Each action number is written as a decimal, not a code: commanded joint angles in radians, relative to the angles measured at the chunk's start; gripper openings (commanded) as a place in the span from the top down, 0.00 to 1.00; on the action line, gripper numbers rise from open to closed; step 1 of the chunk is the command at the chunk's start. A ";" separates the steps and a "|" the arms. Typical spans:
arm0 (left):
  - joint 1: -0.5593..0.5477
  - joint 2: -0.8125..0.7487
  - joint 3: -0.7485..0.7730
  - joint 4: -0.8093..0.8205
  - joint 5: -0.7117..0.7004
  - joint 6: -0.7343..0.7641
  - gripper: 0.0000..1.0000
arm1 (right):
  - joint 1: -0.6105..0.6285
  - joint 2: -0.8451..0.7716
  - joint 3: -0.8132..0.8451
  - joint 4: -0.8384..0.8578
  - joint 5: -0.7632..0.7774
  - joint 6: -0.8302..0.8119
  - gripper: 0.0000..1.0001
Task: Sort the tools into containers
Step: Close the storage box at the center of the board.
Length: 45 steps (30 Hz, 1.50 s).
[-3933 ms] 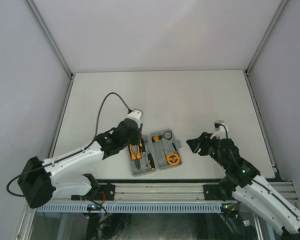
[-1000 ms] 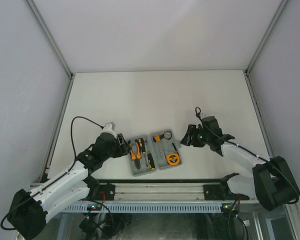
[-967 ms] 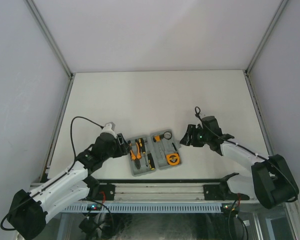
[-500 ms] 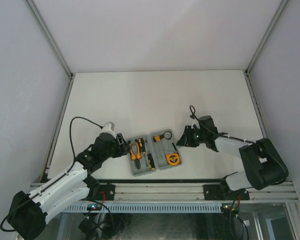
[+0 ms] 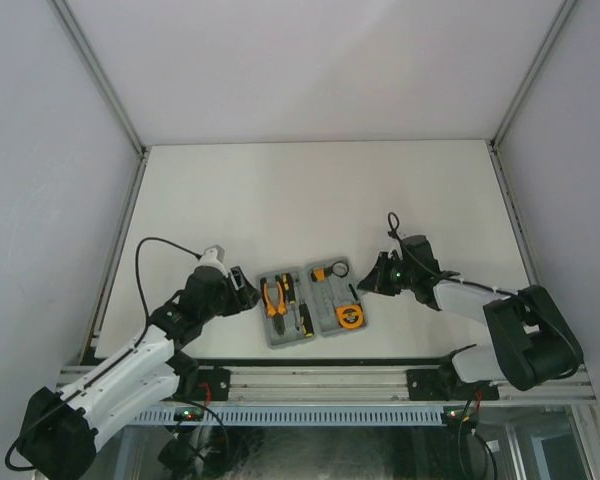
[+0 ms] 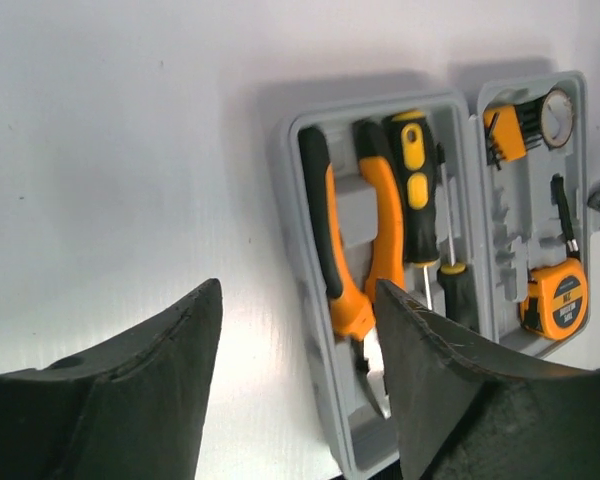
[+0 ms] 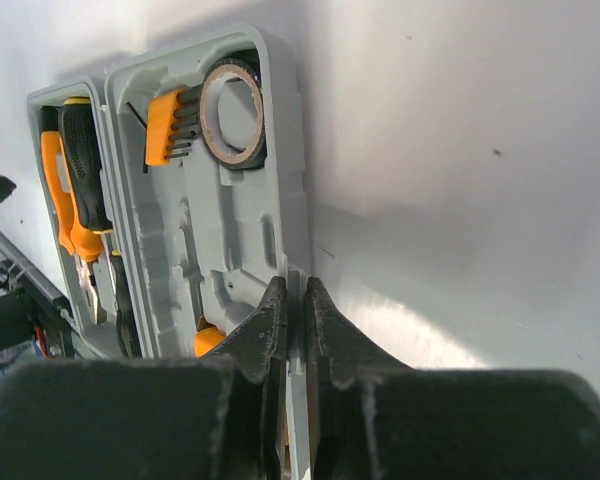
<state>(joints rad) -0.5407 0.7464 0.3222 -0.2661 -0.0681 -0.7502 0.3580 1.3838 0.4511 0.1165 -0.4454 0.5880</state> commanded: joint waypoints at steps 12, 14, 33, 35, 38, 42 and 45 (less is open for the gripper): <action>0.012 0.132 -0.106 0.384 0.277 -0.073 0.24 | -0.028 -0.206 -0.164 0.080 0.076 0.109 1.00; 0.012 0.178 -0.100 0.410 0.285 -0.066 0.26 | -0.030 -0.215 -0.164 0.076 0.071 0.104 1.00; 0.012 0.301 -0.092 0.513 0.321 -0.065 0.53 | -0.064 -0.262 -0.150 0.003 0.094 0.071 0.79; 0.012 0.302 -0.092 0.513 0.320 -0.064 0.53 | -0.065 -0.265 -0.151 0.002 0.096 0.073 0.75; 0.012 0.305 -0.091 0.512 0.320 -0.063 0.53 | -0.067 -0.281 -0.151 -0.006 0.104 0.077 0.74; 0.012 0.308 -0.089 0.512 0.320 -0.063 0.54 | -0.068 -0.306 -0.151 -0.031 0.119 0.074 0.79; 0.012 0.313 -0.085 0.512 0.321 -0.062 0.54 | -0.068 -0.310 -0.151 -0.044 0.120 0.067 0.81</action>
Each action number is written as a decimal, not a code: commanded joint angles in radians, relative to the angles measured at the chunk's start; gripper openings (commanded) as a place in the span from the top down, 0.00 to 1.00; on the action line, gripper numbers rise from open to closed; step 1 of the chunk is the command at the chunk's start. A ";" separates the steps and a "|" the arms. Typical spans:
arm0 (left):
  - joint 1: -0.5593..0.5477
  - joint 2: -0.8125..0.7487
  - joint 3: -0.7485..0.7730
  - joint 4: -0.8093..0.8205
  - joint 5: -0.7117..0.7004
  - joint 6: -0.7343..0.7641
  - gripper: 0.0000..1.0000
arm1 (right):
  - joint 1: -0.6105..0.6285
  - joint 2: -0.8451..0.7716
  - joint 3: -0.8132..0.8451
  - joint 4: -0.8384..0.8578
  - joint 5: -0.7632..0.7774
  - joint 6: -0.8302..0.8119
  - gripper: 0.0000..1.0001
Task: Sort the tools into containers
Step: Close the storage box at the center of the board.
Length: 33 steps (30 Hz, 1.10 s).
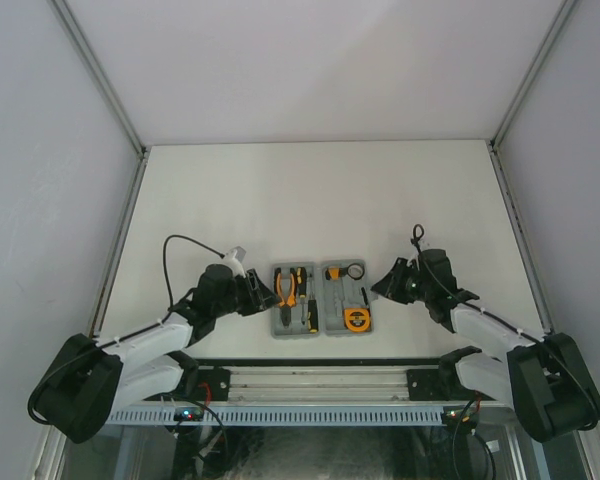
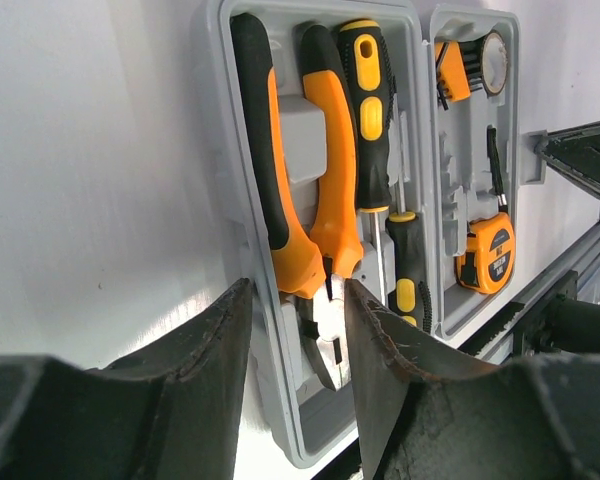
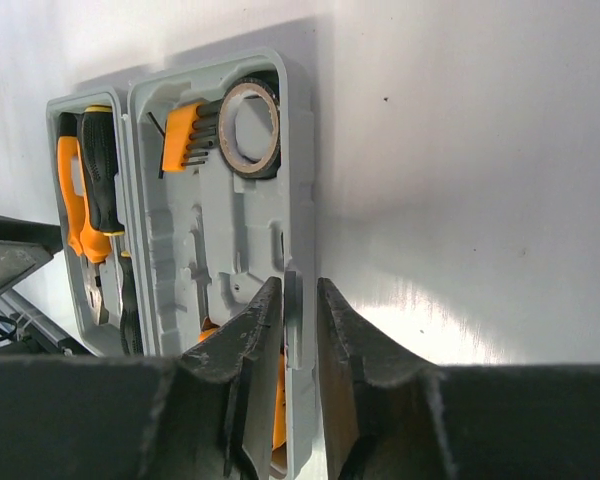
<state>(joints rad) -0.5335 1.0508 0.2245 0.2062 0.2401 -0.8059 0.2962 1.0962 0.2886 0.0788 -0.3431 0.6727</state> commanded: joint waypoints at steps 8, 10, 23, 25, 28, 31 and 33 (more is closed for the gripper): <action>0.005 0.013 0.018 0.039 0.017 -0.004 0.54 | -0.008 -0.019 0.009 -0.001 -0.002 -0.019 0.86; 0.004 0.012 0.017 0.039 0.019 -0.006 0.54 | -0.008 -0.013 0.008 0.000 -0.008 -0.021 0.89; -0.025 0.090 0.076 0.114 0.124 0.025 0.58 | 0.008 0.037 0.002 0.036 -0.020 -0.006 1.00; -0.029 0.085 0.082 0.117 0.131 0.018 0.65 | 0.019 0.040 0.003 0.035 -0.008 -0.004 1.00; -0.030 0.048 0.087 0.116 0.126 0.007 0.73 | 0.035 0.048 0.002 0.036 0.003 0.000 1.00; -0.031 -0.003 0.101 0.076 0.110 0.003 0.77 | 0.049 0.053 0.000 0.043 0.008 0.006 1.00; -0.031 -0.035 0.111 0.050 0.101 0.005 0.79 | 0.058 0.058 -0.001 0.049 0.010 0.010 1.00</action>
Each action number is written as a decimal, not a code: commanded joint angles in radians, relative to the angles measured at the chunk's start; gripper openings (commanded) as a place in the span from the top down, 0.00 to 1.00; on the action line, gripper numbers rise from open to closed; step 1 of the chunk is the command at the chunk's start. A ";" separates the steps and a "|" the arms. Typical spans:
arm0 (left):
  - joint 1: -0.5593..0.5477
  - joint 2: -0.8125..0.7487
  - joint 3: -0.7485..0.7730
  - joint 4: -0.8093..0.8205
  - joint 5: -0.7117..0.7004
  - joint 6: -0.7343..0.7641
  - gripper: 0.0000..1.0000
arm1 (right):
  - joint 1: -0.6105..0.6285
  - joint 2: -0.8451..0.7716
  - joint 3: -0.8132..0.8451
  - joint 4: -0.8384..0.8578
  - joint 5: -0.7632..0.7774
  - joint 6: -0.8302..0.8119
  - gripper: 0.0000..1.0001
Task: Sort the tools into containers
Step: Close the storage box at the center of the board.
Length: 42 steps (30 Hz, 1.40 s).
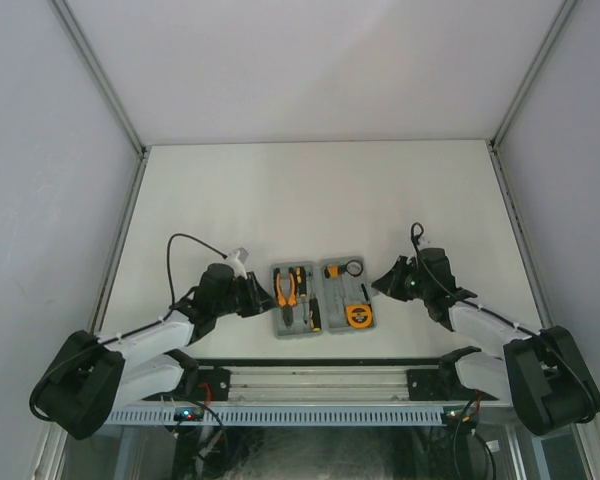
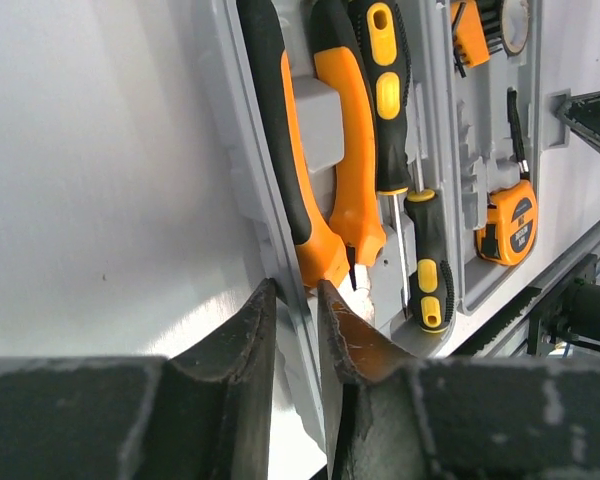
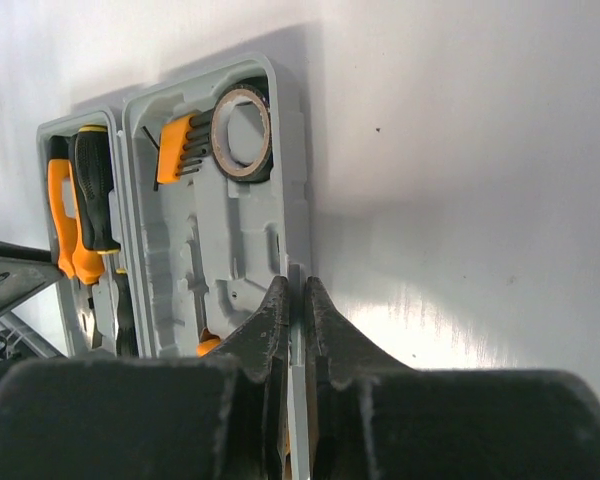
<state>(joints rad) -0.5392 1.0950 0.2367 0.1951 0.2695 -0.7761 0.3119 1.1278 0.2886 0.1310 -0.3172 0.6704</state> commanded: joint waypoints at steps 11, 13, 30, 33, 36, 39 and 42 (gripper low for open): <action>-0.028 -0.149 0.160 -0.015 0.070 -0.024 0.80 | 0.096 0.063 -0.002 0.028 0.005 0.042 1.00; -0.029 -0.158 0.171 -0.025 0.071 -0.022 0.80 | 0.102 0.068 -0.002 0.034 0.004 0.045 1.00; -0.045 -0.203 0.253 -0.095 0.064 -0.017 0.79 | 0.156 0.134 -0.002 0.094 -0.003 0.069 1.00; -0.053 -0.200 0.264 -0.097 0.063 -0.017 0.79 | 0.164 0.142 -0.002 0.104 -0.002 0.075 1.00; -0.068 -0.185 0.273 -0.097 0.055 -0.017 0.79 | 0.170 0.151 -0.002 0.113 0.000 0.079 1.00; -0.084 -0.163 0.279 -0.087 0.051 -0.017 0.79 | 0.178 0.156 -0.003 0.117 0.002 0.083 1.00; -0.096 -0.138 0.282 -0.069 0.047 -0.020 0.79 | 0.182 0.156 -0.004 0.120 0.006 0.087 1.00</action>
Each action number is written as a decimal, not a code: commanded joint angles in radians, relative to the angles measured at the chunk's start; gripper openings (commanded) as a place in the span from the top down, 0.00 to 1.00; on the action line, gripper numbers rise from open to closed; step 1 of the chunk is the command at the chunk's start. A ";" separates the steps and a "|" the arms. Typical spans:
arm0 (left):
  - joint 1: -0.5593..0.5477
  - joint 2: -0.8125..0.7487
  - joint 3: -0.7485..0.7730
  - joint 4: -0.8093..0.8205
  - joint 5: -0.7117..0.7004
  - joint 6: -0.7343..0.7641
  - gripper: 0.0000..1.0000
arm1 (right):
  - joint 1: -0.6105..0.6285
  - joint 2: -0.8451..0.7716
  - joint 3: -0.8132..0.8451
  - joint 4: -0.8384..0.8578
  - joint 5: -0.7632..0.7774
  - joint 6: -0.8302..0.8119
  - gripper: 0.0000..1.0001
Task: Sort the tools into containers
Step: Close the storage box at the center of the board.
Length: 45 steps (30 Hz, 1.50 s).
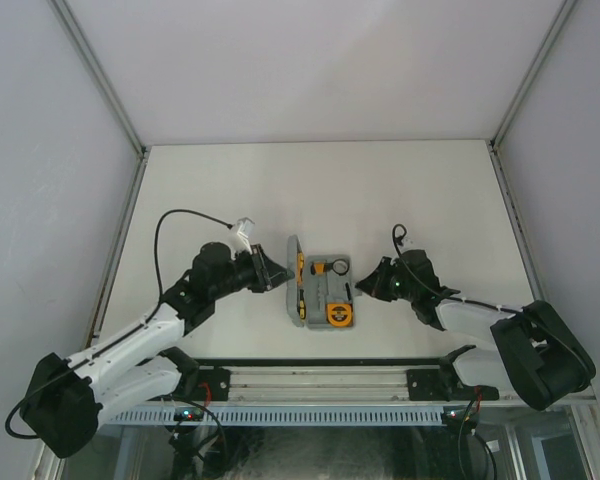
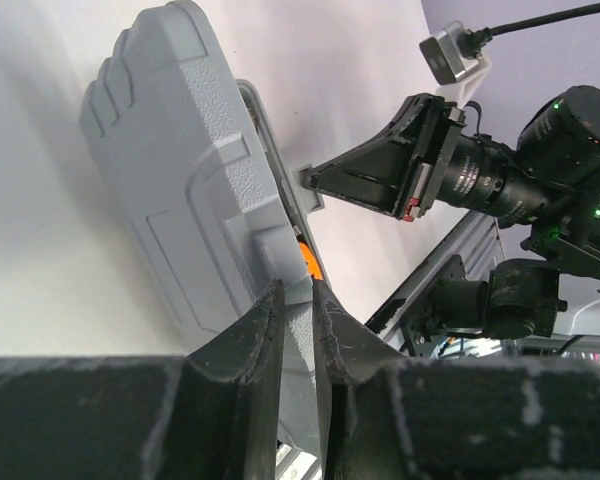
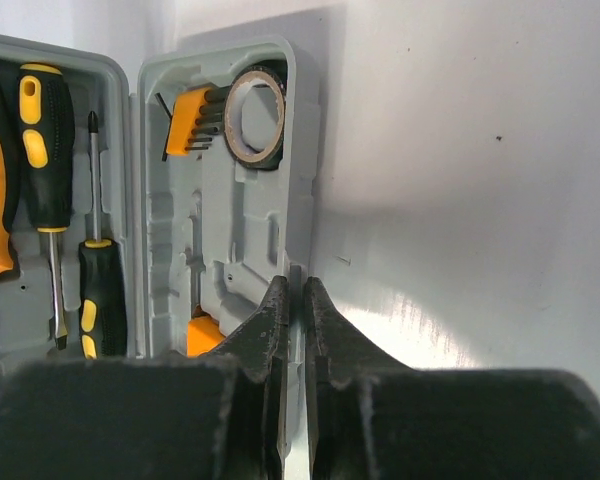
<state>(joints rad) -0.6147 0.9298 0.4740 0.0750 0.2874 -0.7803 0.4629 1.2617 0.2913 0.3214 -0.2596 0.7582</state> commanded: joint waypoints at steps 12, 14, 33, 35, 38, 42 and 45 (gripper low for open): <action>-0.070 0.153 0.091 0.110 0.039 -0.022 0.81 | 0.039 0.018 -0.011 -0.051 -0.051 0.015 1.00; -0.075 0.176 0.097 0.123 0.041 -0.022 0.81 | 0.039 0.016 -0.011 -0.048 -0.049 0.018 1.00; -0.201 0.691 0.315 0.127 0.021 0.048 0.96 | 0.037 0.015 0.012 -0.066 -0.032 0.017 1.00; -0.218 0.733 0.320 0.120 0.002 0.049 0.97 | 0.037 0.010 0.012 -0.070 -0.028 0.017 1.00; -0.232 0.761 0.310 0.114 -0.022 0.049 0.98 | 0.039 -0.002 0.016 -0.088 -0.017 0.010 0.99; -0.236 0.769 0.300 0.086 -0.057 0.053 0.99 | 0.039 -0.020 0.026 -0.117 -0.002 -0.001 0.94; -0.237 0.771 0.293 0.049 -0.092 0.063 1.00 | 0.039 -0.055 0.037 -0.158 0.021 -0.011 0.85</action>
<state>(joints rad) -0.8471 1.6608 0.7815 0.2569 0.2962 -0.7673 0.4892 1.2495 0.3046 0.2649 -0.2638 0.7834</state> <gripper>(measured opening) 0.010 0.104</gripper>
